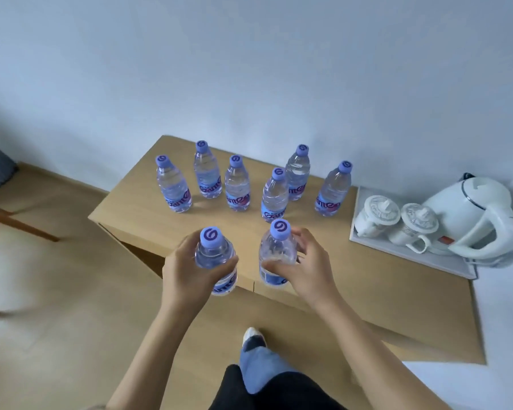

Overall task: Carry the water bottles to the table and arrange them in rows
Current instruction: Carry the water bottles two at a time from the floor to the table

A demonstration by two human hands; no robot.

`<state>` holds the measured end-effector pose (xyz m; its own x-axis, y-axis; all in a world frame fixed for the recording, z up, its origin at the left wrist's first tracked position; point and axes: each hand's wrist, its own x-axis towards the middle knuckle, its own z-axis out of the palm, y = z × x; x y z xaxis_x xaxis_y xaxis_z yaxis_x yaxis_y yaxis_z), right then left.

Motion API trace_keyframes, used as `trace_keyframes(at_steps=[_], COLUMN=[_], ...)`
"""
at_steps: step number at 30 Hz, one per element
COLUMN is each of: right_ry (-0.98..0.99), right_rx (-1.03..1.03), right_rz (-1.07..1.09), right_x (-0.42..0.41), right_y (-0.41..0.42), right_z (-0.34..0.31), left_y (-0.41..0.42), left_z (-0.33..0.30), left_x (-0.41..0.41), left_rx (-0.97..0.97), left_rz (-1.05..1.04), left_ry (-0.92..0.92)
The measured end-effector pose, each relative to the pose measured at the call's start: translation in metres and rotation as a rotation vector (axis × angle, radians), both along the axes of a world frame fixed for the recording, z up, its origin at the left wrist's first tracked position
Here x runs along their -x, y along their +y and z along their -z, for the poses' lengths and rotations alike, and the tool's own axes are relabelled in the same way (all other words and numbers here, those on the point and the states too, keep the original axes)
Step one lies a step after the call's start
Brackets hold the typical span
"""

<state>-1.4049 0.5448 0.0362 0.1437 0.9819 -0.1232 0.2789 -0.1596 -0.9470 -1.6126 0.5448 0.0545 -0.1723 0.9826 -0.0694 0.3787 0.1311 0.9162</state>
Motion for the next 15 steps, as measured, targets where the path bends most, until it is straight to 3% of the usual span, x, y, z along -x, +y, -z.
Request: trace_keyframes(at_steps=[5, 15], right_ry=[-0.029, -0.136], right_rx=[0.041, 0.133], right_rz=[0.124, 0.253], right_x=[-0.023, -0.055], right_y=[0.050, 0.112], right_z=[0.019, 0.049], left_y=[0.065, 0.141], left_z=[0.020, 0.056], left_x=[-0.024, -0.041], left_rx=[0.045, 0.084], left_rz=[0.075, 0.086], left_ry=[-0.032, 0.085])
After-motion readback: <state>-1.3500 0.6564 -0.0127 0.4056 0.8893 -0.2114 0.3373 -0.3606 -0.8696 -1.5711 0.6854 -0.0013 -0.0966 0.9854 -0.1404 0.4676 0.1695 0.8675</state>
